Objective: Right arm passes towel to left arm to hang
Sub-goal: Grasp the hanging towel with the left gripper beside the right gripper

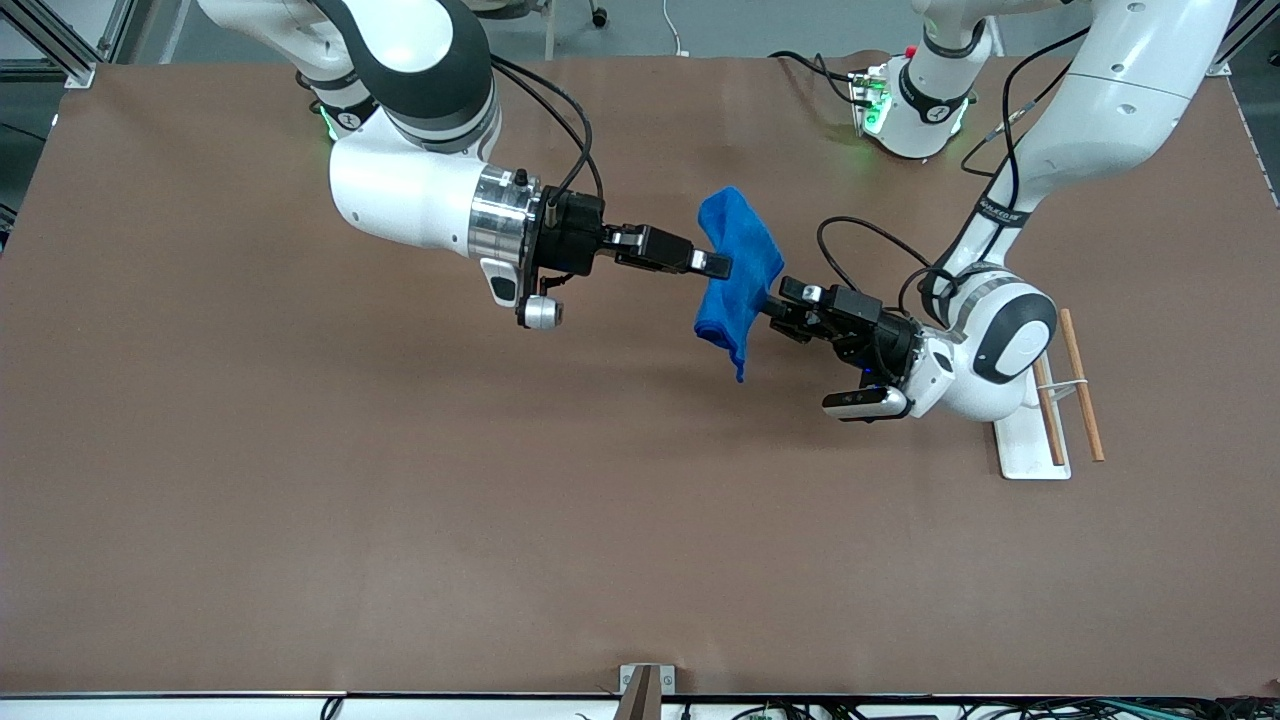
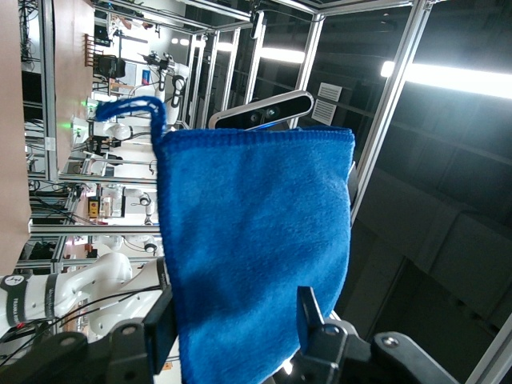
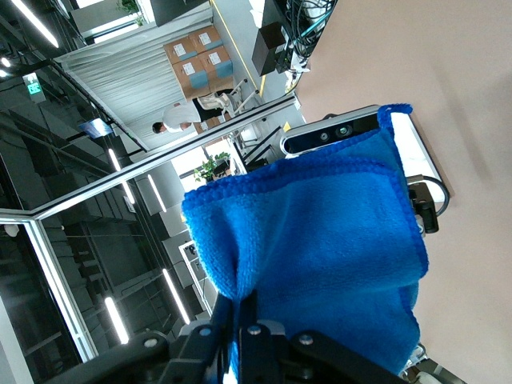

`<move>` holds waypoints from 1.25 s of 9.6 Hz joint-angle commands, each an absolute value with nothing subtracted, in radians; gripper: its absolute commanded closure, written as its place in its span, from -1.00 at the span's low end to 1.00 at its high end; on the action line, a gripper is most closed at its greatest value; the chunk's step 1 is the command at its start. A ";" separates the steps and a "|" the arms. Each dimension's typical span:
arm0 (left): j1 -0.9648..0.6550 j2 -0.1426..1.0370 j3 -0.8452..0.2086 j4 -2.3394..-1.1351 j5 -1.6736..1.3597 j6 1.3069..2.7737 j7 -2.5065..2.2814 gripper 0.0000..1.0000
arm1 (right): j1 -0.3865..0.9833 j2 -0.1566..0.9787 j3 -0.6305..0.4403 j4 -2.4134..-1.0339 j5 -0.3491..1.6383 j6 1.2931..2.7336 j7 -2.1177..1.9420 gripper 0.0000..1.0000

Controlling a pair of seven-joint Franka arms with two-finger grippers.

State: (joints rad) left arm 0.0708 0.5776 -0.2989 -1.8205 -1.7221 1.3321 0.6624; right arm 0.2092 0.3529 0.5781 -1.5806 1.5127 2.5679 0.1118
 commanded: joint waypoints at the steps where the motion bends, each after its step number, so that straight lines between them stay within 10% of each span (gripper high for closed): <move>1: 0.060 0.594 -0.298 -1.829 -1.747 1.342 0.661 -0.01 | 0.215 0.360 0.581 -1.563 1.529 2.579 0.109 1.00; 4: 0.074 0.595 -0.296 -1.818 -1.746 1.342 0.663 0.88 | 0.215 0.360 0.581 -1.563 1.529 2.579 0.109 1.00; 7: 0.077 0.594 -0.291 -1.795 -1.736 1.342 0.658 1.00 | 0.213 0.360 0.581 -1.563 1.528 2.577 0.110 1.00; 8: 0.078 0.585 -0.288 -1.780 -1.736 1.345 0.655 1.00 | 0.212 0.360 0.581 -1.568 1.528 2.576 0.113 0.76; 9: 0.086 0.580 -0.288 -1.763 -1.736 1.350 0.616 1.00 | 0.209 0.356 0.577 -1.595 1.513 2.577 0.109 -0.59; 10: 0.089 0.577 -0.287 -1.737 -1.727 1.350 0.551 1.00 | 0.192 0.347 0.572 -1.633 1.461 2.571 0.106 -1.00; 12: 0.089 0.554 -0.263 -1.718 -1.685 1.358 0.508 1.00 | 0.122 0.344 0.569 -1.705 1.264 2.550 0.104 -1.00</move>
State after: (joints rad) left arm 0.0935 0.5697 -0.2873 -1.7070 -1.7245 1.3347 0.5241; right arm 0.1810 0.3593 0.5616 -1.6480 1.3520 2.5751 0.1090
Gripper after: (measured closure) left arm 0.978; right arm 0.511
